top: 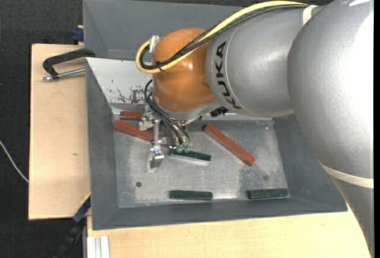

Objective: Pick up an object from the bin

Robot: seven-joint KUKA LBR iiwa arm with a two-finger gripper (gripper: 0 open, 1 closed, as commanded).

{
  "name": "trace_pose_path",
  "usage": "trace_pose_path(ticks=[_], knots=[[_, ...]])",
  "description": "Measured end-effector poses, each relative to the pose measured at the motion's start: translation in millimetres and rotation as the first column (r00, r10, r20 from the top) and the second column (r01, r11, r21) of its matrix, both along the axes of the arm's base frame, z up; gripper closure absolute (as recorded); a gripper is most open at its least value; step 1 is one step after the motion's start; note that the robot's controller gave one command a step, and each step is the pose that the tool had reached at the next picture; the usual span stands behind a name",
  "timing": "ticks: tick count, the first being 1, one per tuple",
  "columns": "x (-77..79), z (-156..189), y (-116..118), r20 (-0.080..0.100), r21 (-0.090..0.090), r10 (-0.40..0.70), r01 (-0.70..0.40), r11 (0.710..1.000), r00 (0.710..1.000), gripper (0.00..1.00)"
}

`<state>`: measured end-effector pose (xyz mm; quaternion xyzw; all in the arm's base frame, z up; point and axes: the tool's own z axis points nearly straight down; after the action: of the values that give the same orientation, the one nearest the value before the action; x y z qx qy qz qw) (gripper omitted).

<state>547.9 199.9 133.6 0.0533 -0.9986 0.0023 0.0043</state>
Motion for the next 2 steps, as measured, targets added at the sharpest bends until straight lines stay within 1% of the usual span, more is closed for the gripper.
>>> trace_pose_path(ticks=[1, 2], knots=[[22.5, -14.6, -8.4, 0.021, 0.011, 0.112, -0.112, 0.994, 0.993, 0.00], [36.4, -57.1, -25.9, 0.010, 0.006, 0.086, -0.086, 0.996, 0.996, 0.00]])
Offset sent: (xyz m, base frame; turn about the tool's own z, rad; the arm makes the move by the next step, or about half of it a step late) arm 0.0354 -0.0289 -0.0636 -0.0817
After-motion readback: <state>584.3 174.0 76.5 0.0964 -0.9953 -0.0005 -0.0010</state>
